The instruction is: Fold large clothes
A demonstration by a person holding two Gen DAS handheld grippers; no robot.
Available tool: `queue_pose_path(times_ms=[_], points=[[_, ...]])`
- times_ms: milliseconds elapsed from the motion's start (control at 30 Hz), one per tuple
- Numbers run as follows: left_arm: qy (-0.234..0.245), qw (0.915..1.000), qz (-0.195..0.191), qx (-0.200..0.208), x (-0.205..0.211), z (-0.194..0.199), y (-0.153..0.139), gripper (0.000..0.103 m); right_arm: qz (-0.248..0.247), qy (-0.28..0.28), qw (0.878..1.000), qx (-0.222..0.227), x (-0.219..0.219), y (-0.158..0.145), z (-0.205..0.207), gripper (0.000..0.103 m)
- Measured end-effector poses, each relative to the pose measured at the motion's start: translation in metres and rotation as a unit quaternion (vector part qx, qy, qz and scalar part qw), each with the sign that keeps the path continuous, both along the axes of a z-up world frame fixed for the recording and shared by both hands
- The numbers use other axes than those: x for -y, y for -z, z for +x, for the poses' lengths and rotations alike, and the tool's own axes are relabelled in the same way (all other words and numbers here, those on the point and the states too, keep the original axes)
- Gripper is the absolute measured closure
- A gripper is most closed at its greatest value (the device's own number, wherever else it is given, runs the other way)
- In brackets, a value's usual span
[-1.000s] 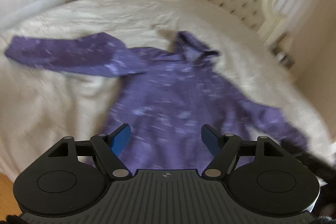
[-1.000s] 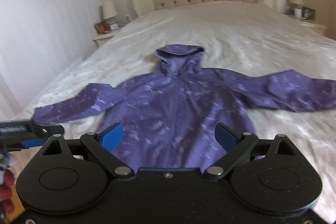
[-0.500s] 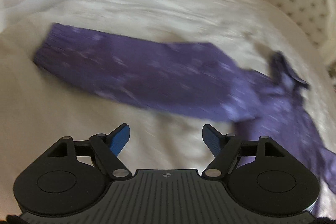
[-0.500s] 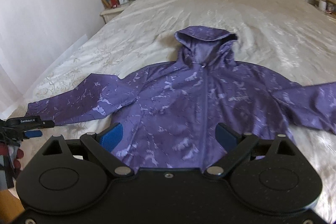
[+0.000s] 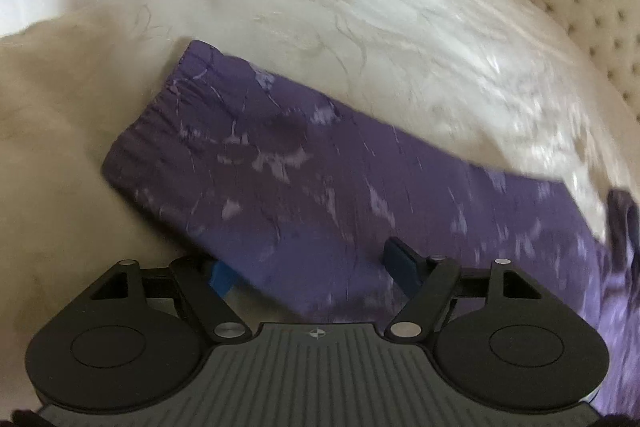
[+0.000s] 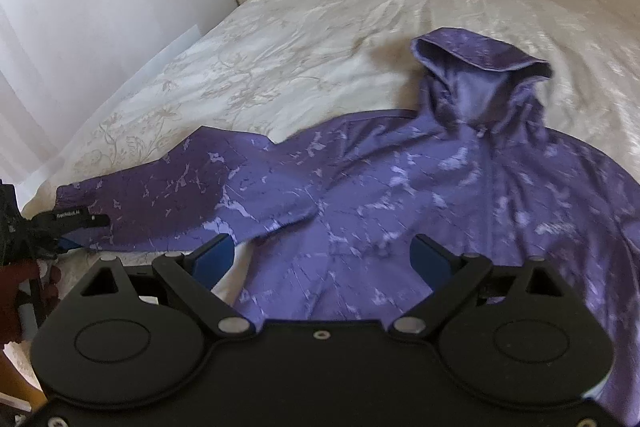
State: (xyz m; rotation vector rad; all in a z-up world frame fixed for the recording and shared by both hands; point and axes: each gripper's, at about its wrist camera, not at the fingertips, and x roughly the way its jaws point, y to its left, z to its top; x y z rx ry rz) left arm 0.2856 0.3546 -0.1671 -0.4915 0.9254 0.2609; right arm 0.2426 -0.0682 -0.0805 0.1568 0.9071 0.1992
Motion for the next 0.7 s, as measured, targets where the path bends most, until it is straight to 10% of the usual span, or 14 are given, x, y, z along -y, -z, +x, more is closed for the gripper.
queue_pose_path(times_ms=[167,333,700], points=[[-0.046,0.9972,-0.052,0.028,-0.016,0.003,0.003,0.096,0.011,-0.005,1.000,-0.025,-0.009,0.016,0.040,0.024],[-0.028,0.9961,-0.020,0.081,-0.008,-0.006,-0.031,0.097,0.027,0.006,0.998,-0.052,-0.011,0.041,0.080,0.077],[0.068,0.9782,0.025,0.195,0.042,-0.016,-0.121,0.097,0.040,-0.018,0.993,-0.110,-0.050,0.117,0.146,0.084]])
